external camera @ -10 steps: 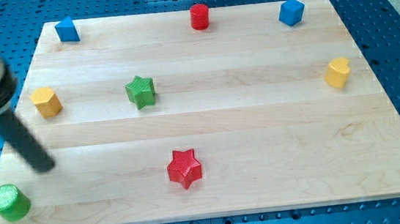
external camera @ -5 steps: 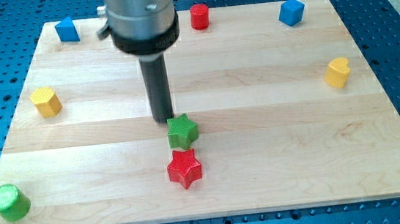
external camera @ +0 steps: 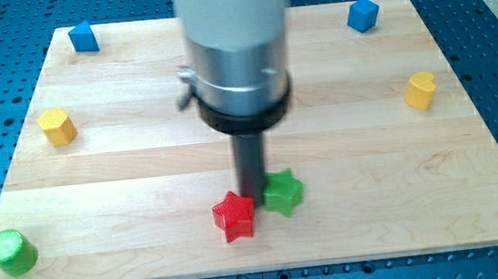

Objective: Push the green star to the bottom right side of the board

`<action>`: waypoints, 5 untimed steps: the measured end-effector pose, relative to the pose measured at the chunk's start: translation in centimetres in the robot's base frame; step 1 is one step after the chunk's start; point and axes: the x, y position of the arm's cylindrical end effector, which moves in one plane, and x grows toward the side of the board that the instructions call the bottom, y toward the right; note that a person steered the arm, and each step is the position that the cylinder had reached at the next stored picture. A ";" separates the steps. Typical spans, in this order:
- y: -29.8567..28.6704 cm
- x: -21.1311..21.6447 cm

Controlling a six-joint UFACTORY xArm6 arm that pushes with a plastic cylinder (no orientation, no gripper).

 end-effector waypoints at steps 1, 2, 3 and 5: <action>7.0 1.5; 13.4 2.8; 16.8 3.0; 16.8 1.1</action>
